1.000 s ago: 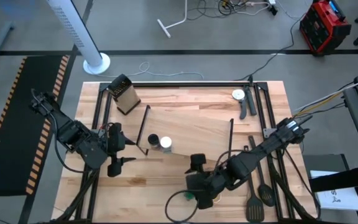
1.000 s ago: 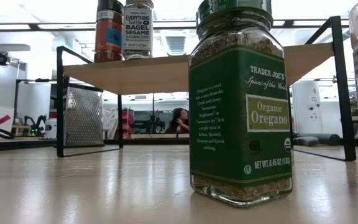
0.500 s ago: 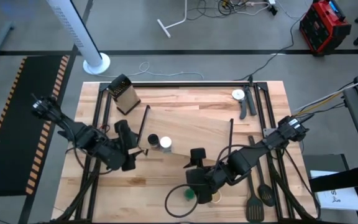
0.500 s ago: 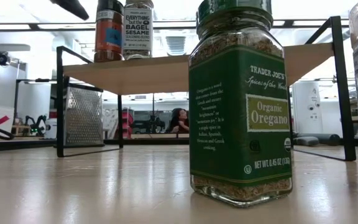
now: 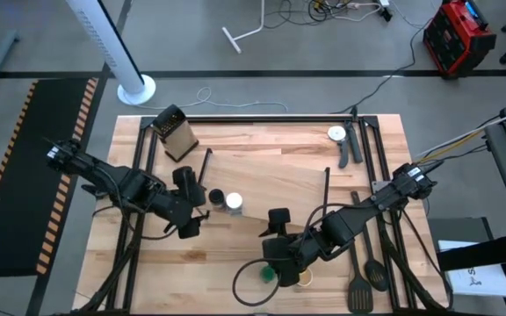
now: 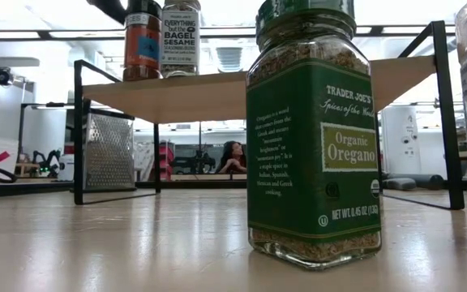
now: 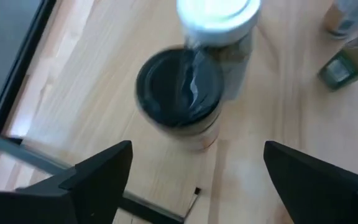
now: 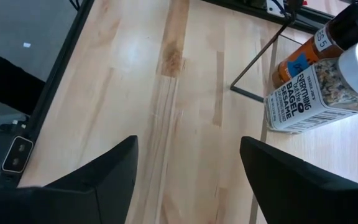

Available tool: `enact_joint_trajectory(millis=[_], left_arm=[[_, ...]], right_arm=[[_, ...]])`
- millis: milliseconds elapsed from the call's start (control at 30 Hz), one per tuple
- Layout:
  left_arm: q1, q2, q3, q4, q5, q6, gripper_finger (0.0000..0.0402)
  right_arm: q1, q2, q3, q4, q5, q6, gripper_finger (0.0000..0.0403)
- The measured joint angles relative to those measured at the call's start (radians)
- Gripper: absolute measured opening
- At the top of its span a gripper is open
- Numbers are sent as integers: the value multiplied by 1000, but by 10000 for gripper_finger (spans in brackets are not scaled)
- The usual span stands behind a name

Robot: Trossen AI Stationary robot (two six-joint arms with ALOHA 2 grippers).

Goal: Shelf spices
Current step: Remove the black seasoning bottle from the shelf

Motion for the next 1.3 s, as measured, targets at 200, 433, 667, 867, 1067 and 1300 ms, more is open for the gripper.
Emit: enact_joint_trajectory(millis=[200,433,667,867,1067,1300], left_arm=[[27,43,90,-78,28,28,356],[53,94,143,-114,70,48,357],[98,151,171,-125,114,88,359],[131,183,175,-131,137,117,359],[148,218,175,-129,141,143,356],[150,226,175,-107,141,160,347]], right_arm=[[0,0,0,0,-1,3,262],[0,1,0,2,-1,2,256],[0,1,0,7,-1,-4,244],[0,1,0,7,-2,-6,240],[0,1,0,13,-2,-8,248],[0,2,0,25,-3,-15,243]])
